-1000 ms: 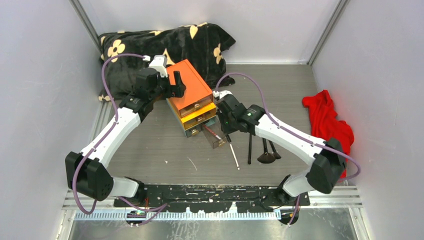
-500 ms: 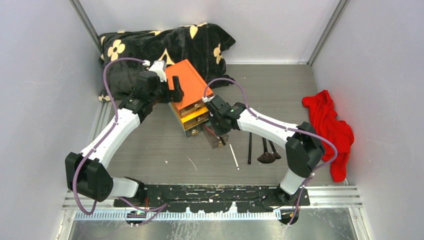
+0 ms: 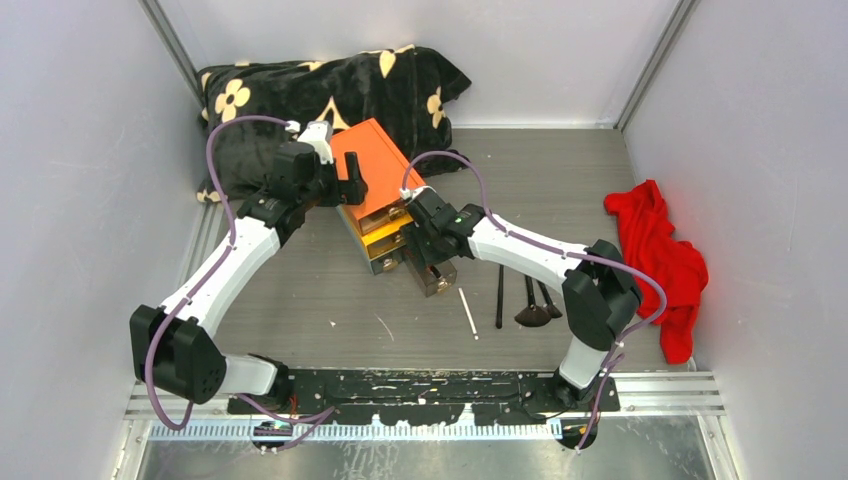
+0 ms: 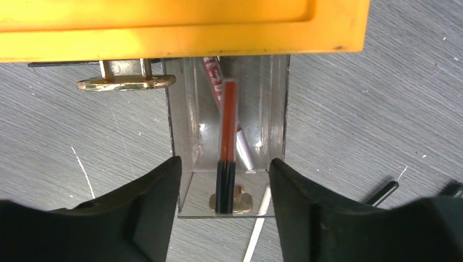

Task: Organize the makeup
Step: Place the makeup in the drawer, then pick up the makeup brush from the center of the board.

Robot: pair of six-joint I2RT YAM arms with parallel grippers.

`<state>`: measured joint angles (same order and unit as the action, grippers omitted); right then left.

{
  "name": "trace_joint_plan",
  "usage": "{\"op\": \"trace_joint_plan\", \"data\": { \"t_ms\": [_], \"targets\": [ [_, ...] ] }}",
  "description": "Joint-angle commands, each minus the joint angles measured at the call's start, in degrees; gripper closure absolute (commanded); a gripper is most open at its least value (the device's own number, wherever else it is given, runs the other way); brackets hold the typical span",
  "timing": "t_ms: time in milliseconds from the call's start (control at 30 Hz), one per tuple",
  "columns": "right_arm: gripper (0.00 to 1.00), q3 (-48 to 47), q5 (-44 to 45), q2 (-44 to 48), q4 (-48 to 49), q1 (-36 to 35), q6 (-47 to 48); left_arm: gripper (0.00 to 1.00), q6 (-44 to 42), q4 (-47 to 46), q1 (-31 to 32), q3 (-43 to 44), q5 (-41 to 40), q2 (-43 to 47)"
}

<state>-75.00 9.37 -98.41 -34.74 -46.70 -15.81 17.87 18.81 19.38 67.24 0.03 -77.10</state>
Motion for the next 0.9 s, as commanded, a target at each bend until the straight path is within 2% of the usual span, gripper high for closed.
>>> {"op": "trace_joint_plan", "data": {
  "t_ms": [0, 200, 533, 867],
  "targets": [
    [0.31, -1.1, 2.5, -0.5, 4.6, 0.4, -0.2, 0.0, -1.2, 3.5, -0.2, 0.4, -0.8, 1.0],
    [0.29, 0.7, 5.2, 4.3, 5.9, 0.4, -0.7, 0.0, -1.5, 3.9, -0.3, 0.8, -1.0, 1.0],
    [0.31, 6.0, 8.6, 18.1, 3.4, 0.3, -0.7, 0.0, -1.6, 4.1, -0.4, 1.6, -1.5, 1.0],
    [0.34, 25.3, 4.5, 26.7, 5.4, 0.3, -6.1, 0.0, -1.6, 4.5, -0.6, 1.7, -1.9, 1.0]
  ]
}}
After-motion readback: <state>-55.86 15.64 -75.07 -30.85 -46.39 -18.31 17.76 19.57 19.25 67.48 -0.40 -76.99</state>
